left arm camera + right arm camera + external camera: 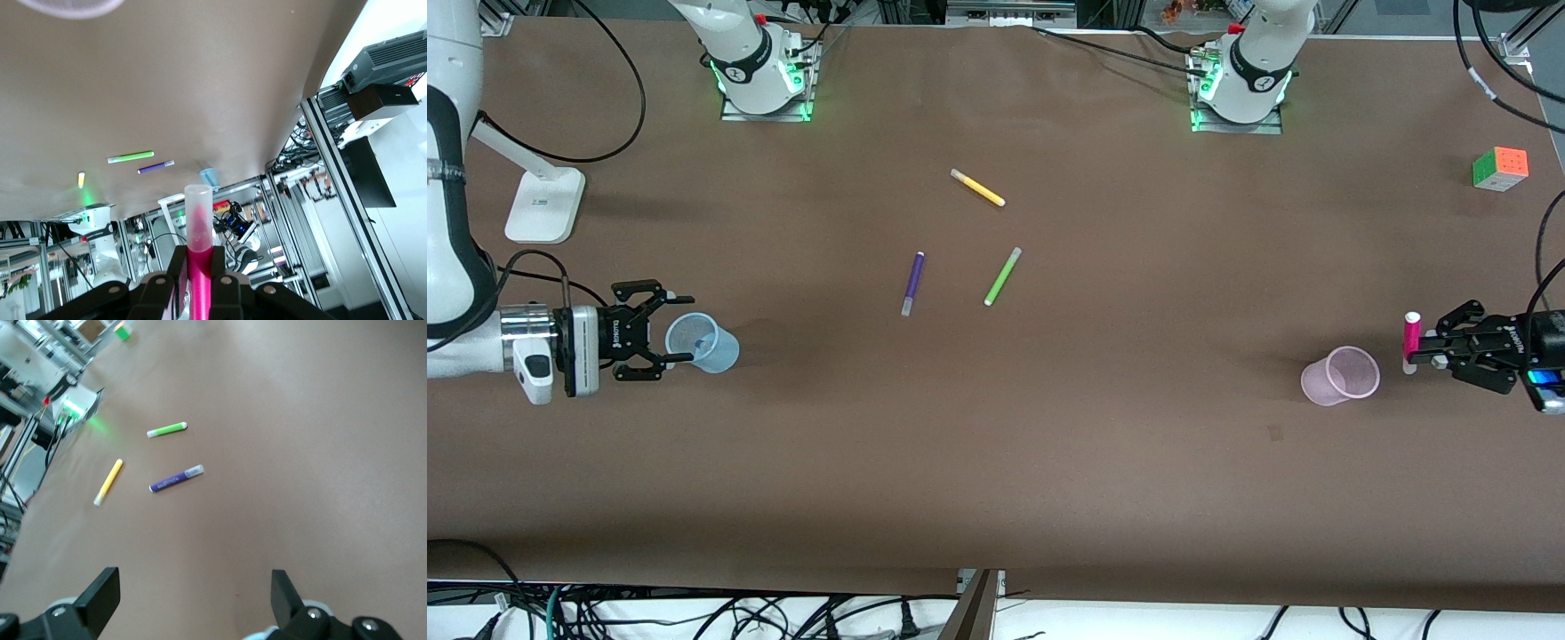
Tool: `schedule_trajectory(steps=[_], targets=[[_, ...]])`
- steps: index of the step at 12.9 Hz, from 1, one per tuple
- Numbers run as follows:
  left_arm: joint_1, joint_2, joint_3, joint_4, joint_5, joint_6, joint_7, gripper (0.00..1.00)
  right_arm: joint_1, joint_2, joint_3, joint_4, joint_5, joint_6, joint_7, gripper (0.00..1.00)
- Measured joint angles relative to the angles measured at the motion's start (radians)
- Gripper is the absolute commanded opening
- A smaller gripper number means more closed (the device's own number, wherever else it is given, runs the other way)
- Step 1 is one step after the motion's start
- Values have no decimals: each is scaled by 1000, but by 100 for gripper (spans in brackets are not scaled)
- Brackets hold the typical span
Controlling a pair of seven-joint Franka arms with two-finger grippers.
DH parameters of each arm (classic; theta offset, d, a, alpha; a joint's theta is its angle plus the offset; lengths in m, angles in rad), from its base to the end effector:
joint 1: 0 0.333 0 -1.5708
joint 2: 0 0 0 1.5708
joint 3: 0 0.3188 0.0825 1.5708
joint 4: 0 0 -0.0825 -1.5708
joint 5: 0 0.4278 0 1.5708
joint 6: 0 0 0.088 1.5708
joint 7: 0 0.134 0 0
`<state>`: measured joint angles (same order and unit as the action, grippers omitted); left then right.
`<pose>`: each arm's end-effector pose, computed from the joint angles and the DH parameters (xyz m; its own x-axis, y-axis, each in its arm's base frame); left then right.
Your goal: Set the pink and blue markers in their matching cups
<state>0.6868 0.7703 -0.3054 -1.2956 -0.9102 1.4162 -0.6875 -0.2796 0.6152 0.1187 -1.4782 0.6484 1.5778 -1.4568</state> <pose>0.6939 0.2091 0.3056 0.3263 0.2855 -0.9011 0.9451 -0.0815 0.3164 0.6914 -0.0415 0.2751 0.5278 0.6732 0.5180 0.8070 -0.2071 -0.5531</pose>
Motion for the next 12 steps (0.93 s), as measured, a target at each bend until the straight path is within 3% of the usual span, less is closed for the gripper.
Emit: schedule_trajectory(steps=[6, 12], targets=[[15, 125, -6, -14, -2, 9, 206, 0, 135, -140, 5, 39, -250, 19, 610, 100], [40, 219, 23, -16, -2, 9, 409, 0, 163, -203, 5, 192, -441, -175, 1063, 100]])
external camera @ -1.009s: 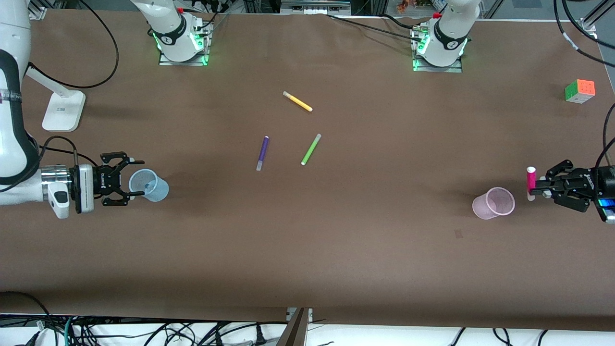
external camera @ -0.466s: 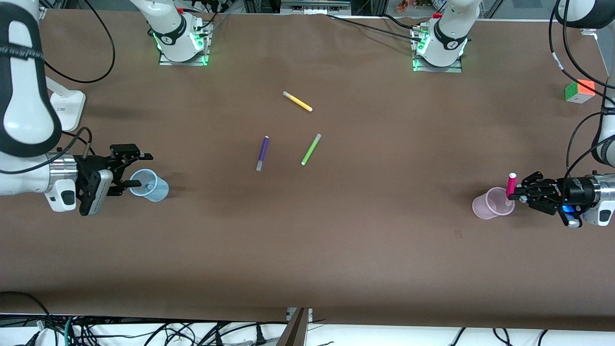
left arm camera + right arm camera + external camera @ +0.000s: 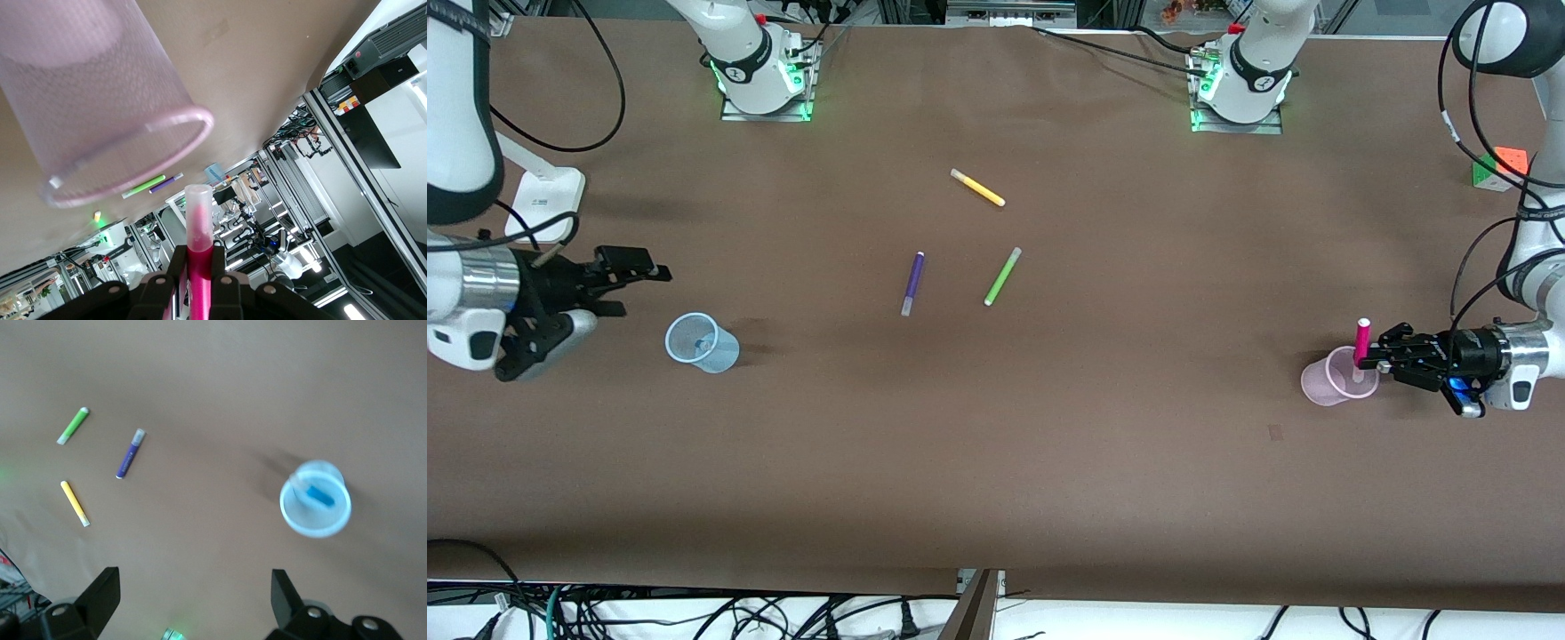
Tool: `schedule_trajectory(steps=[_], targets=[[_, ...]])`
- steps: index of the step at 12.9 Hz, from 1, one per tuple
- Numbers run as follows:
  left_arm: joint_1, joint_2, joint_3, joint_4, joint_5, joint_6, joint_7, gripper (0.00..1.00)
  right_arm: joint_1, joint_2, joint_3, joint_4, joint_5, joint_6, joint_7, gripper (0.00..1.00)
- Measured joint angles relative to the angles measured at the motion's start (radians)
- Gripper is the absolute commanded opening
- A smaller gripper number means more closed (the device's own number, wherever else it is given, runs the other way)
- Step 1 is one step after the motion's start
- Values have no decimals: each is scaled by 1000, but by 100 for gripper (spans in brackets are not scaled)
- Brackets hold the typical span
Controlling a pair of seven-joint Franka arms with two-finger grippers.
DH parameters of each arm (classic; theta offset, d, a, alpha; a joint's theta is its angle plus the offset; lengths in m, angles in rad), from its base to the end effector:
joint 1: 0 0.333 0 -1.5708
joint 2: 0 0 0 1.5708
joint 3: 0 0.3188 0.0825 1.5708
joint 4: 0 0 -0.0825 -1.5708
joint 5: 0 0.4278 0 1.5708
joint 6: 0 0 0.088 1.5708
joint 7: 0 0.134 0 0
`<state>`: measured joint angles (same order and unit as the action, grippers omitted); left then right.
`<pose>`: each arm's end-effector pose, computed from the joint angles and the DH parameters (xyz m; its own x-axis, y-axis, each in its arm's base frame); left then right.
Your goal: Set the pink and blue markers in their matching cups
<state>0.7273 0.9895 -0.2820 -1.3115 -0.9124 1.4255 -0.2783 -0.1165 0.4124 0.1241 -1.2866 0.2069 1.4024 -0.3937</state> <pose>0.6607 0.2305 0.1492 0.5167 0.1630 -0.8405 0.8556 -0.0629 0.5138 0.6833 0.0215 0.4716 0.8953 0.4135 -0.1655 0.3412 -0.8756 -0.3418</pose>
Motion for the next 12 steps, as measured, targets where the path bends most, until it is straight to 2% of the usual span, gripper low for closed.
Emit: schedule_trajectory(steps=[4, 5, 6, 7, 12], targets=[[5, 12, 13, 0, 0, 1, 12, 0, 22, -56, 0, 12, -76, -69, 275, 100], [7, 15, 15, 0, 0, 1, 12, 9, 23, -64, 0, 12, -94, -78, 322, 100], [8, 17, 17, 0, 0, 1, 12, 69, 26, -69, 0, 12, -113, -89, 352, 100], [8, 20, 17, 0, 0, 1, 12, 100, 30, -71, 0, 12, -126, -104, 367, 100], [11, 28, 18, 3, 0, 1, 57, 100, 43, -71, 0, 12, -157, -137, 376, 100]])
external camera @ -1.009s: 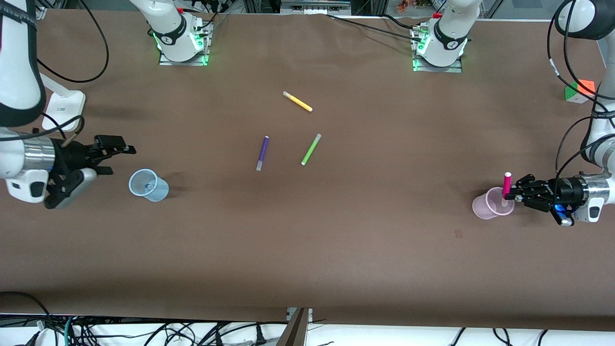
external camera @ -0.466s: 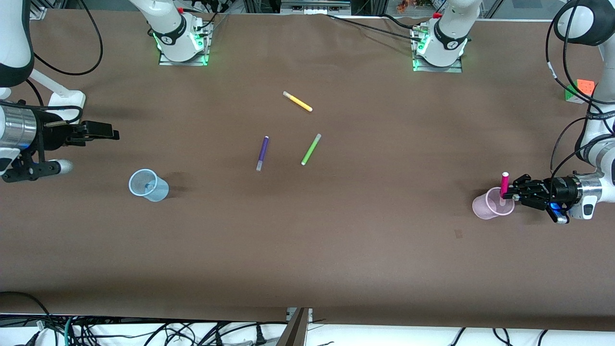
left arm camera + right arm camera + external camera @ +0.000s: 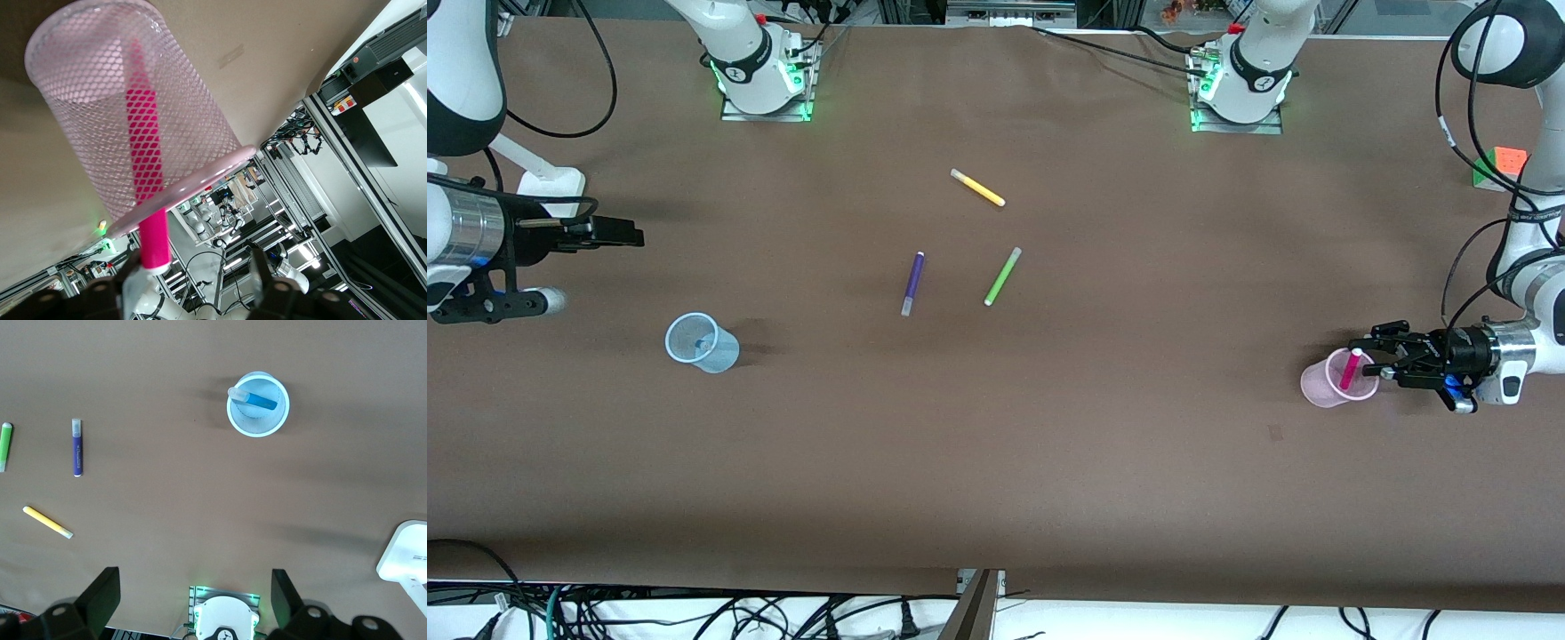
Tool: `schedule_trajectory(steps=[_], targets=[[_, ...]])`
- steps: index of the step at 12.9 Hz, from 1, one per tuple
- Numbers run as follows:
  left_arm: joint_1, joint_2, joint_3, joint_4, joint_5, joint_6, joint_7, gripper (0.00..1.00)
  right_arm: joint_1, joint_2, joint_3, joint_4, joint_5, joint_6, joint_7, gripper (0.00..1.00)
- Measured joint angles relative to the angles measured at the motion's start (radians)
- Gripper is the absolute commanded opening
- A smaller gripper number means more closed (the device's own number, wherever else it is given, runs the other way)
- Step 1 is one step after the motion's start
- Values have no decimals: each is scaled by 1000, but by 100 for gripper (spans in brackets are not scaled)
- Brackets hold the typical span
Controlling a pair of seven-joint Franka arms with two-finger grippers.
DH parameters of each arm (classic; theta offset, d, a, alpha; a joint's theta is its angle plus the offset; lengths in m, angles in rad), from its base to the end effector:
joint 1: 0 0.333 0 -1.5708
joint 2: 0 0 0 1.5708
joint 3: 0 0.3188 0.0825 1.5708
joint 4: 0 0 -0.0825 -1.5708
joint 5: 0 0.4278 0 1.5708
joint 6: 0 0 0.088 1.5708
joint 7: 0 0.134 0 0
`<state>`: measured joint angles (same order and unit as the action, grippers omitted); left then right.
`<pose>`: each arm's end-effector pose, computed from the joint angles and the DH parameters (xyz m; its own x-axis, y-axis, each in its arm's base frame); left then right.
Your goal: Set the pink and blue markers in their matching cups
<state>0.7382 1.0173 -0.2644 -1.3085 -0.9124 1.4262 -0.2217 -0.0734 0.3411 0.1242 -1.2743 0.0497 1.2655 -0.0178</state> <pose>0.6507 0.2432 0.1283 0.5378 0.1665 -0.8265 0.8418 -0.0511 0.5374 0.6511 0.0286 0.5151 0.9372 0.0878 -0.3376 0.0581 -0.9936 -0.0970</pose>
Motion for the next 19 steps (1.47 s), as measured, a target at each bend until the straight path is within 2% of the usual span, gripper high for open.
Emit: schedule_trajectory(steps=[3, 5, 7, 11, 15, 19], targets=[[1, -10, -1, 28, 24, -1, 3, 100, 3, -1, 0, 1, -23, 0, 0, 100], [0, -52, -12, 65, 115, -3, 5, 100, 4, -15, 0, 0, -35, 6, 0, 100], [-13, -137, -29, 96, 237, -12, 5, 100, 5, -59, 0, -35, -44, 52, 1, 100], [-88, -386, -36, 107, 413, -91, -10, 100, 4, -205, -20, -159, -53, 113, 8, 100], [-212, -607, -36, 104, 586, -150, -15, 100, -1, -297, -54, -232, -65, 137, 8, 100], [-432, -725, -37, 96, 782, -158, -65, 100, -1, -321, -54, -286, -98, 139, 8, 100]])
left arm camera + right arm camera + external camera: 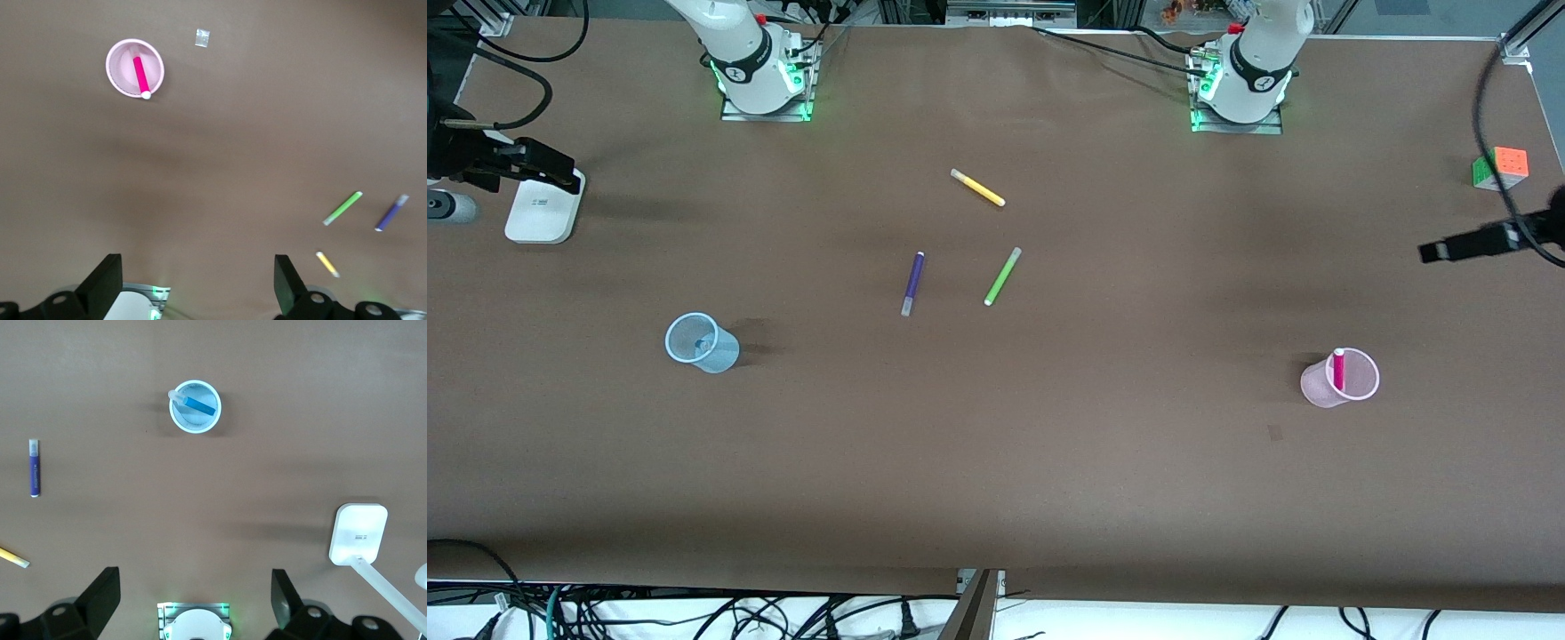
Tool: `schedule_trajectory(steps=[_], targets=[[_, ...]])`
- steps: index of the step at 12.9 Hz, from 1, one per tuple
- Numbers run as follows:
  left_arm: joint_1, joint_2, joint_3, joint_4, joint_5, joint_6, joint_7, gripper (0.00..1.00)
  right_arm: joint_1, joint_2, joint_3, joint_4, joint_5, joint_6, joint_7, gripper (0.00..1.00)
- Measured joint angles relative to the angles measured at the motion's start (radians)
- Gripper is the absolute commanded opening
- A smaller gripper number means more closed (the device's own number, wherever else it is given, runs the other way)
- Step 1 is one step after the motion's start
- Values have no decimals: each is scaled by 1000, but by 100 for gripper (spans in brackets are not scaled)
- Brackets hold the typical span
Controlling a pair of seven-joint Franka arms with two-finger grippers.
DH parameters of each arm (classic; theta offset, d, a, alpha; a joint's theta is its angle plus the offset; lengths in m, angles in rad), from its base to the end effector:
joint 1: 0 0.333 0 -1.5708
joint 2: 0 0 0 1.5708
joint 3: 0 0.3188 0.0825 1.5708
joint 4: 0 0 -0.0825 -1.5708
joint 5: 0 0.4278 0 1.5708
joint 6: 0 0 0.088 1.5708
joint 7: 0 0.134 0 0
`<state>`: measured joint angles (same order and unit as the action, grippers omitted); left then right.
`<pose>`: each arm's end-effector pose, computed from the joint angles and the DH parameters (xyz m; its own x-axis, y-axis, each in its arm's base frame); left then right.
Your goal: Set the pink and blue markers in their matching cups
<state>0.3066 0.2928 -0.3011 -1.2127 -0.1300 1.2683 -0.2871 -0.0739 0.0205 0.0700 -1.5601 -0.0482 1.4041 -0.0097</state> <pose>0.6433 0.0128 0.5839 0.9336 0.2381 -0.2679 0.2831 -0.9483 0.1437 0.5807 -0.0097 0.5812 0.9844 -0.0019 -0.1758 0.0061 -0.9990 0.0450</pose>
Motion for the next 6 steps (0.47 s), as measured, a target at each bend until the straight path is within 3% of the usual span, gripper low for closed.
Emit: schedule_trajectory(steps=[6], targets=[[-230, -8, 0, -49, 176, 62, -92, 100, -1, 0, -2, -8, -2, 1, -10, 100]])
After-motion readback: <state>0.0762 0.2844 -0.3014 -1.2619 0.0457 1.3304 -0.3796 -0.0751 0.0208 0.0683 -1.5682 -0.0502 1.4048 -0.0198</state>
